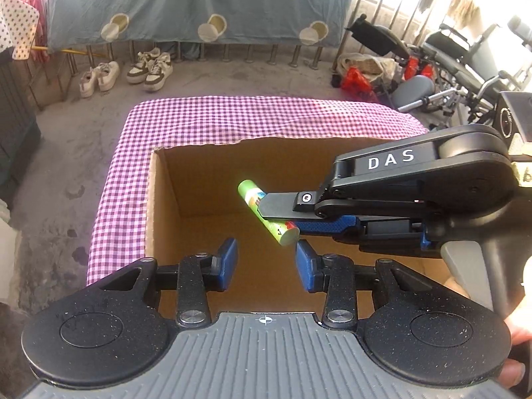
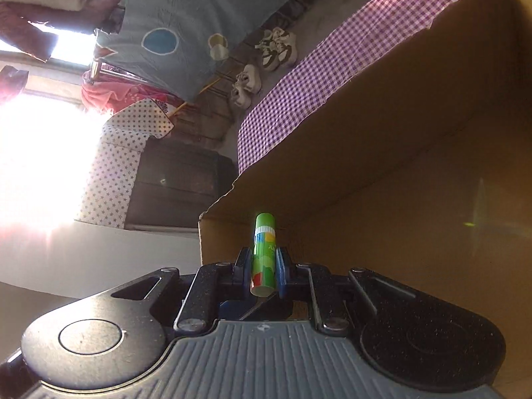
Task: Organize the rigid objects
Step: 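Carry the glue stick into the cardboard box and open the right gripper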
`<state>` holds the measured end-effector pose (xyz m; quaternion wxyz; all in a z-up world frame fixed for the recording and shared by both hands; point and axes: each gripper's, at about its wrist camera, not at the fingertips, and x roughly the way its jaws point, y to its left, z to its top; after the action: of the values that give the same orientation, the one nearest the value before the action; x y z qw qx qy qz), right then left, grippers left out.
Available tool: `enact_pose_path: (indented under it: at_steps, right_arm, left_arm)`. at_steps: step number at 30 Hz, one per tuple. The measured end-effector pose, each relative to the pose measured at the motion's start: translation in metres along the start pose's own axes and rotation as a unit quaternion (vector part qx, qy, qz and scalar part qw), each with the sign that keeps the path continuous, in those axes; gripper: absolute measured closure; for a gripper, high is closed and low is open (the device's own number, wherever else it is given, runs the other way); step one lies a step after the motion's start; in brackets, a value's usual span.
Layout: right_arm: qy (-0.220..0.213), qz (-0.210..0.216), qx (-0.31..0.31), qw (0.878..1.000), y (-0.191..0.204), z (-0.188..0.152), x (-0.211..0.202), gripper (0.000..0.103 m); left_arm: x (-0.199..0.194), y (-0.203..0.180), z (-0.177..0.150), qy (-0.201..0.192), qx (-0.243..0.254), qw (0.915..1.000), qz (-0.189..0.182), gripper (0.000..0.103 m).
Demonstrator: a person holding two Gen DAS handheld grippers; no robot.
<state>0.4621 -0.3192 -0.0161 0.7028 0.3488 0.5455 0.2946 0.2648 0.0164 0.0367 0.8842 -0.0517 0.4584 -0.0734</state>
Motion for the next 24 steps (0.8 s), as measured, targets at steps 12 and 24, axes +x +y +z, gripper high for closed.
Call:
enact_pose_path:
  at_steps: [12, 24]
  right_arm:
    - [0.055, -0.046, 0.019, 0.997, -0.002, -0.003, 0.066, 0.084]
    - [0.016, -0.011, 0.024, 1.0, 0.002, -0.011, -0.003, 0.081]
  left_arm:
    - [-0.016, 0.009, -0.005, -0.03, 0.007, 0.9991, 0.031, 0.063]
    - [-0.052, 0.011, -0.014, -0.06, -0.006, 0.998, 0.018, 0.062]
